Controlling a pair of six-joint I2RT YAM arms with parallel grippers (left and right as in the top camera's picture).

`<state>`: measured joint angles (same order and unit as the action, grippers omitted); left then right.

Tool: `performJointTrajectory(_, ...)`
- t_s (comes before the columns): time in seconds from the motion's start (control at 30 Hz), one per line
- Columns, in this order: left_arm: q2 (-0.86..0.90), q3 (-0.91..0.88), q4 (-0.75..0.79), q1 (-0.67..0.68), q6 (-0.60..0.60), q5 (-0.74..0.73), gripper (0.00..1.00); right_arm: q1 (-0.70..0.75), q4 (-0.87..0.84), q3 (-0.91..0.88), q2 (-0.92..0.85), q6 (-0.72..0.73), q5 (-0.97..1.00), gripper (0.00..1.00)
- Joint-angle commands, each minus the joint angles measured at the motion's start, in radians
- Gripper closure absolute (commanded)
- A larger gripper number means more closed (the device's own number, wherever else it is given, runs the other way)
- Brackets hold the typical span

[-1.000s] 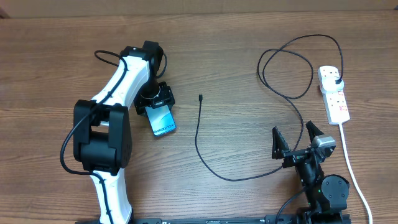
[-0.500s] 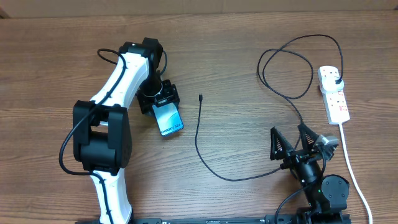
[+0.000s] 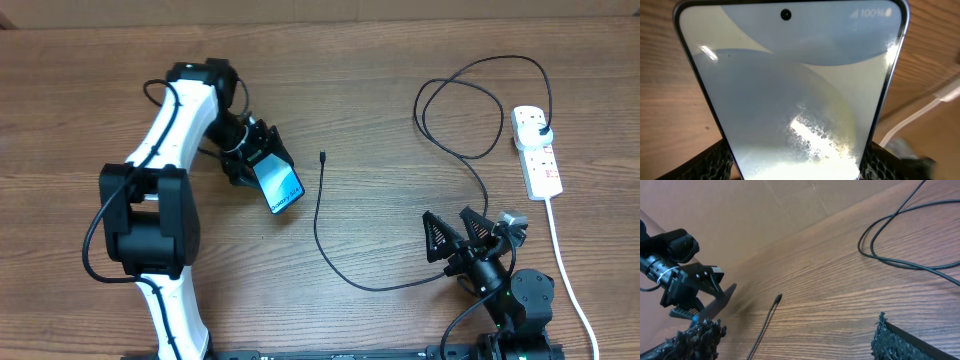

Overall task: Plug charger to phone and switch on socket
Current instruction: 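Lift the phone with the left gripper and tilt it upright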

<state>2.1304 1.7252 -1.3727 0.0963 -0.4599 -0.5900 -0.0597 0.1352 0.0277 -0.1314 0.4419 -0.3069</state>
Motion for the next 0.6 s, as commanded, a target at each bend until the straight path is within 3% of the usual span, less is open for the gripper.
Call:
performJointTrajectory(0.0,-0.005,0.030,-0.021,-0.029,0.019,-0.185,0.39,-0.002,0.002,0.037,-0.003,0.007,-0.013,0.00)
performJointTrajectory(0.13,-0.005,0.030,-0.038,-0.054,0.019,-0.250,0.37,-0.002,0.003,0.037,-0.003,0.007,-0.013,0.00)
performJointTrajectory(0.57,-0.005,0.030,-0.058,-0.083,0.018,-0.250,0.34,-0.002,0.026,0.037,-0.003,0.007,-0.014,0.00)
